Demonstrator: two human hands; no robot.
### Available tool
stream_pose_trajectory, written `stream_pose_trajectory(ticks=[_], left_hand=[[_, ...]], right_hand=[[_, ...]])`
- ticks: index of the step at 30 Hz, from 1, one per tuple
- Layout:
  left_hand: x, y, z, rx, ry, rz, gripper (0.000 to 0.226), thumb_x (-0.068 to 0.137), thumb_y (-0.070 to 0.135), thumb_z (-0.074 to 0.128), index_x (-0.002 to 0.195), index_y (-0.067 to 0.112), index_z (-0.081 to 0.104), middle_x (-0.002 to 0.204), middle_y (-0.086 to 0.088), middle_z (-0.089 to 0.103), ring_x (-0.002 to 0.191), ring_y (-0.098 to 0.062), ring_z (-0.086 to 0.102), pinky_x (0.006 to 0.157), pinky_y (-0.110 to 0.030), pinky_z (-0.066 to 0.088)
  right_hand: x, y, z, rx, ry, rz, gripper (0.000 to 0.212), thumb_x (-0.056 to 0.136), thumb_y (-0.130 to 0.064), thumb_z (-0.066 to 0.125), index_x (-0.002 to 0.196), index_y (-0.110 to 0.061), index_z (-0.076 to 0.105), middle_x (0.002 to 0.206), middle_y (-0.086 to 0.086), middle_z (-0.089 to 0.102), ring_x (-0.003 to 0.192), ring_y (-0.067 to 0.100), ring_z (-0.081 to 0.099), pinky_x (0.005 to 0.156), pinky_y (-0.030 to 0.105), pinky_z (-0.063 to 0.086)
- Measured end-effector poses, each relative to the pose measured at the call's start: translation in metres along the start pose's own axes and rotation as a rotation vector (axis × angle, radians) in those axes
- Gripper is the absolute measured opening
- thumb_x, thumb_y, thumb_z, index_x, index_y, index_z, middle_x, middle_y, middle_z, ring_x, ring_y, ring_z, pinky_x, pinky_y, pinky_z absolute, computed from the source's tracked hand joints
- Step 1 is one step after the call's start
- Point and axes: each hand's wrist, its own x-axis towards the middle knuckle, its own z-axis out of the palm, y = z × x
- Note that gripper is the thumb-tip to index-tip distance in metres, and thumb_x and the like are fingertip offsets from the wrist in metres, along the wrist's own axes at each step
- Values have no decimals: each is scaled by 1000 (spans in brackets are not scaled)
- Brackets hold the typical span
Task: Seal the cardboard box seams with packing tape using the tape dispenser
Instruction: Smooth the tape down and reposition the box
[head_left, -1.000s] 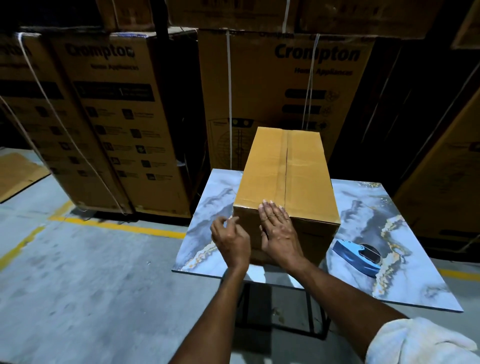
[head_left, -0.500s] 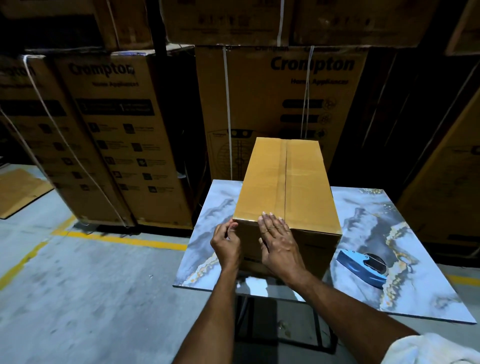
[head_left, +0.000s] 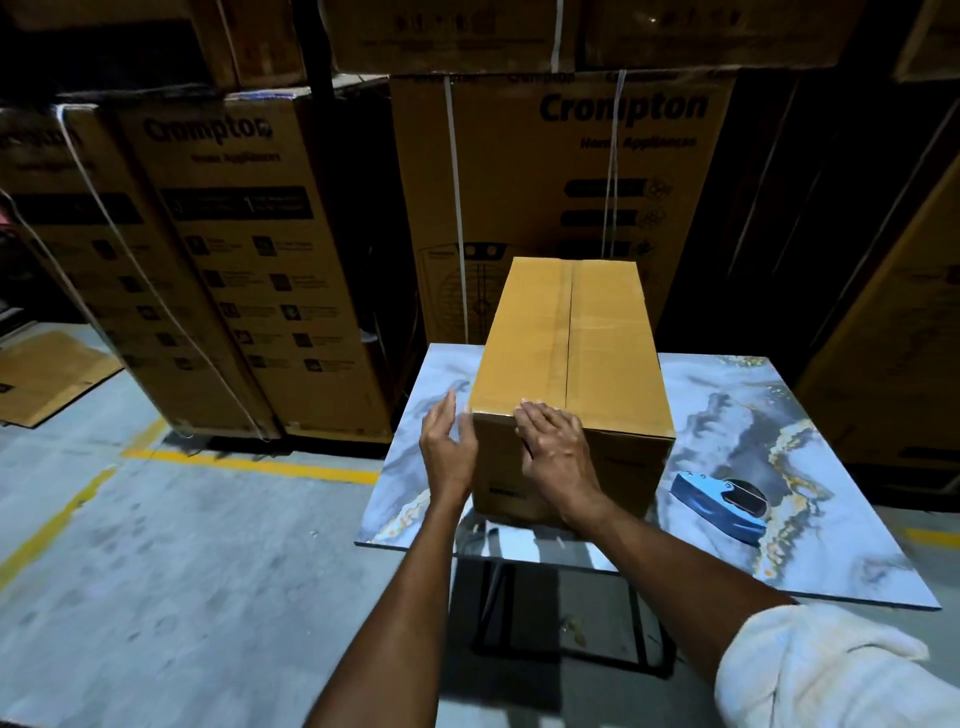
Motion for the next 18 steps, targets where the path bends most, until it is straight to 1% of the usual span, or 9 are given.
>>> stream_pose_trajectory(ticks=[3, 6, 8, 10, 12, 14, 16, 17, 18], left_hand=[[13, 26, 17, 86, -37, -8, 32, 100, 21, 64, 125, 3, 72, 121, -14, 72, 119, -30, 62, 97, -30, 45], [10, 25, 28, 97, 15, -2, 26, 94, 5, 63, 115, 2, 76, 103, -15, 72, 98, -33, 68, 80, -23, 42], [8, 17, 26, 99, 31, 61, 27, 92, 5, 62, 115, 4, 77, 99, -12, 72, 92, -31, 69, 79, -25, 47], [11, 10, 20, 92, 14, 100, 28, 93, 9, 62, 116, 8, 77, 99, -8, 73, 93, -26, 69, 80, -29, 54], [11, 9, 18, 68, 8, 125, 27, 94, 7, 64, 118, 9, 77, 101, -6, 75, 94, -21, 69, 81, -26, 54], [8, 11, 20, 50, 19, 124, 26, 94, 6, 65, 117, 8, 77, 103, -7, 75, 95, -19, 69, 81, -23, 53], [6, 12, 23, 42, 35, 102, 26, 94, 8, 64, 116, 7, 77, 104, -7, 74, 95, -20, 70, 82, -28, 56], [6, 12, 23, 39, 42, 86, 26, 94, 8, 63, 116, 7, 77, 105, -8, 74, 96, -21, 70, 82, -32, 58], [8, 11, 22, 34, 46, 72, 25, 94, 8, 63, 116, 7, 77, 105, -7, 74, 96, -21, 70, 82, -35, 59]], right_hand=[[8, 3, -10, 28, -23, 12, 58, 79, 1, 67, 133, -18, 62, 138, 3, 63, 123, 25, 57, 103, 44, 43], [10, 15, -23, 54, -56, -88, 67, 78, 8, 66, 139, -17, 58, 144, 3, 58, 130, 24, 52, 106, 41, 39], [1, 34, -32, 37, -64, -160, 75, 76, 12, 70, 143, -17, 55, 147, 3, 55, 135, 23, 50, 111, 40, 37], [-17, 61, -41, 30, -9, -153, 83, 66, 16, 77, 139, -18, 59, 143, 4, 59, 132, 23, 54, 110, 38, 38], [-40, 95, -47, 46, 26, -109, 90, 53, 19, 84, 133, -18, 64, 136, 4, 64, 127, 23, 60, 109, 38, 38], [-57, 118, -53, 84, 79, -86, 93, 46, 24, 81, 130, -15, 67, 133, 7, 66, 125, 24, 61, 109, 44, 41], [-62, 128, -59, 148, 145, -51, 82, 52, 25, 78, 126, -11, 70, 129, 10, 68, 122, 25, 63, 103, 52, 51], [-63, 130, -63, 182, 216, 21, 66, 63, 18, 80, 124, -8, 71, 126, 11, 70, 119, 26, 65, 98, 52, 54], [-62, 132, -67, 224, 306, 148, 47, 78, 3, 80, 123, -6, 70, 124, 13, 70, 117, 26, 66, 97, 50, 56]])
